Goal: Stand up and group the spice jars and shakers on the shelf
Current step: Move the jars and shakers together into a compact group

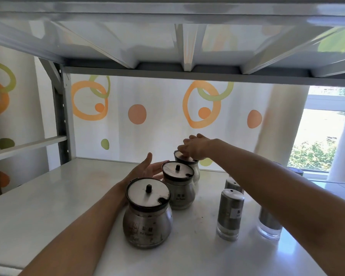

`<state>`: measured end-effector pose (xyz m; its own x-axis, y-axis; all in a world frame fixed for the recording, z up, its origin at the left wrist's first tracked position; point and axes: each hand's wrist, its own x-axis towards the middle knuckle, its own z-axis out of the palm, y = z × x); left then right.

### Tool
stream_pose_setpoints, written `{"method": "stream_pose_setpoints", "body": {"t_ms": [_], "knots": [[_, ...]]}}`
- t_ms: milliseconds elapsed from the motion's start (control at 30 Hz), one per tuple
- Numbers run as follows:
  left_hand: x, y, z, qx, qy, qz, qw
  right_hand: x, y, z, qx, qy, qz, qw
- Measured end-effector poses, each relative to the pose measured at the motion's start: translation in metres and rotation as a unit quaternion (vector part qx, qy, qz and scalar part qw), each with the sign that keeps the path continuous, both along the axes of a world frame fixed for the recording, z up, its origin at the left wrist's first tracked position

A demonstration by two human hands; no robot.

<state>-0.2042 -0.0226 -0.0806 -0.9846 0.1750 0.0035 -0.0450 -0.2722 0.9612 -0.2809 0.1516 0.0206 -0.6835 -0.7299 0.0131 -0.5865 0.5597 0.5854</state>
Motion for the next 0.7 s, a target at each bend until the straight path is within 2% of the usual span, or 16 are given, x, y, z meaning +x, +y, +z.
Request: {"method": "stream_pose_setpoints", "body": {"t_ms": [333, 533, 600, 700], "knots": [[-0.001, -0.002, -0.002, -0.012, 0.004, -0.007, 1.000, -0.003, 0.007, -0.001, -0.007, 0.007, -0.007, 1.000], [0.000, 0.001, 0.001, -0.022, -0.003, 0.032, 0.999, -0.002, 0.008, -0.007, -0.044, -0.022, -0.035, 0.998], [0.004, 0.002, 0.005, -0.062, 0.022, 0.047, 0.997, -0.001, 0.015, -0.008, -0.087, -0.046, -0.035, 0.995], [0.011, 0.000, 0.008, -0.203, 0.108, 0.057, 0.971, 0.008, 0.033, 0.001, -0.126, -0.089, -0.041, 0.987]]}}
